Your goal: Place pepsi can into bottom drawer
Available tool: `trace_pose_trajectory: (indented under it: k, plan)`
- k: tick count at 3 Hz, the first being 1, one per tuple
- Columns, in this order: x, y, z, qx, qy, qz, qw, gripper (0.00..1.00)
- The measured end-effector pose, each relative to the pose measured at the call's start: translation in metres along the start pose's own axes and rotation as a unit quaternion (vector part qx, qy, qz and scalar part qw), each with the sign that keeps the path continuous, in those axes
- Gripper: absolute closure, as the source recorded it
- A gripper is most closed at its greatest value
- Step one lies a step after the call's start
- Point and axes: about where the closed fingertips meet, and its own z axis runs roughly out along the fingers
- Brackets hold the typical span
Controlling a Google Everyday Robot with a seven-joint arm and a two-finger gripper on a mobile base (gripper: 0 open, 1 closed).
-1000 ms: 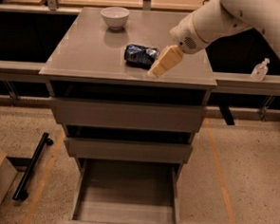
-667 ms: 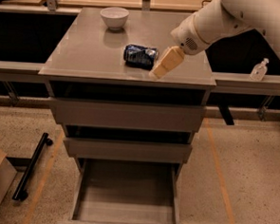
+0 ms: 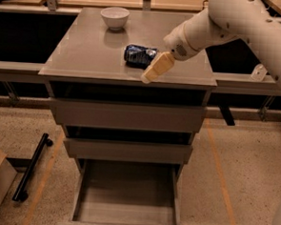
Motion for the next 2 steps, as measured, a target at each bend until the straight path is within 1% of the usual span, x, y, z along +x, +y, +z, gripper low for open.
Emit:
trace_pose_trajectory:
  k: [1, 2]
  plan:
    - [-0.002, -0.022, 0.025, 0.009, -0.016, 0.007, 0.9998, 0.00]
    - [0.004, -0.046, 0.045, 0.018, -0.020, 0.017, 0.9995, 0.00]
